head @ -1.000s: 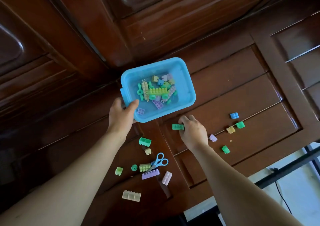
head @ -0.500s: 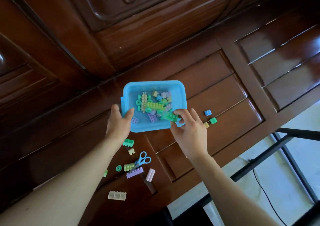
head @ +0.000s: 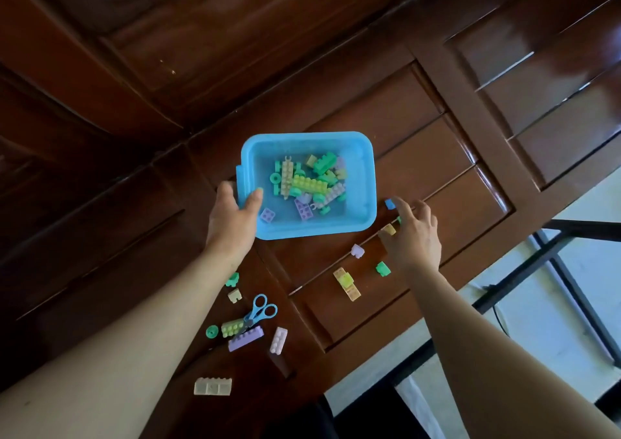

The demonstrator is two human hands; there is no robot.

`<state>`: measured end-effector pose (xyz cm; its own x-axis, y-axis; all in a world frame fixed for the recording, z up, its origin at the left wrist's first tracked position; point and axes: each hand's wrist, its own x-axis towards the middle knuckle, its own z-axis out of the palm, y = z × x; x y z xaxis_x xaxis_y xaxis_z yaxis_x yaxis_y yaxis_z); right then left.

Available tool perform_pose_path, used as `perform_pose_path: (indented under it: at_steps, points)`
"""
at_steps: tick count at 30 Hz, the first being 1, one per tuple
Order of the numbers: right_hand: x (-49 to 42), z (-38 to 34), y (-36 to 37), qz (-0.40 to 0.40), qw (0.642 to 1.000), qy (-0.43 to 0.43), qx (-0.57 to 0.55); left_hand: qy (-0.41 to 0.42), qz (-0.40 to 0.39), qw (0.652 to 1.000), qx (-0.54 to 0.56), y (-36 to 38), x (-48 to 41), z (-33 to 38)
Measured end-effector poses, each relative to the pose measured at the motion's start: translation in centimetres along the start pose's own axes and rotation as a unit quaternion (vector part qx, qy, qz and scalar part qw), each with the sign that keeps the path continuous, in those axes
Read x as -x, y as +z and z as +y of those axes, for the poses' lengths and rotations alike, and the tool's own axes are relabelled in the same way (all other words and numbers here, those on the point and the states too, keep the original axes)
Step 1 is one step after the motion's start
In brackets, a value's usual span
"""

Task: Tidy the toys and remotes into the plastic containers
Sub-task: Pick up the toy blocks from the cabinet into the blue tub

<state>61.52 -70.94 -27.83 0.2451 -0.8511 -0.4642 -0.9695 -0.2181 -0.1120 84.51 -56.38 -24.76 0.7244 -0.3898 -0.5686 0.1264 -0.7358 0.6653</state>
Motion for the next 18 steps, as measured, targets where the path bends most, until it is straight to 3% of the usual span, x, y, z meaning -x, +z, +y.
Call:
perform_pose_path:
  at_steps: [3,7,13,18]
  points:
    - [-0.8,-0.2,0.9,-0.025,1.0,-0.004,0.011,-0.007,-0.005,1.0,0.0,0.3,-0.4,0.0]
    - [-1.1,-0.2,1.7,0.026,0.999,-0.016,-0.023,-0.025,-0.019,0.999,0.014,0.3,-1.0,-0.3]
    - [-0.6,0.0,2.4,0.034,0.998,-0.027,-0.046,-0.018,-0.015,1.0,0.001,0.4,-1.2,-0.3]
    - [0.4,-2.2,0.4,0.1,0.979,0.033,-0.172,-0.019,-0.02,1.0,-0.003,0.1,-0.9,-0.1]
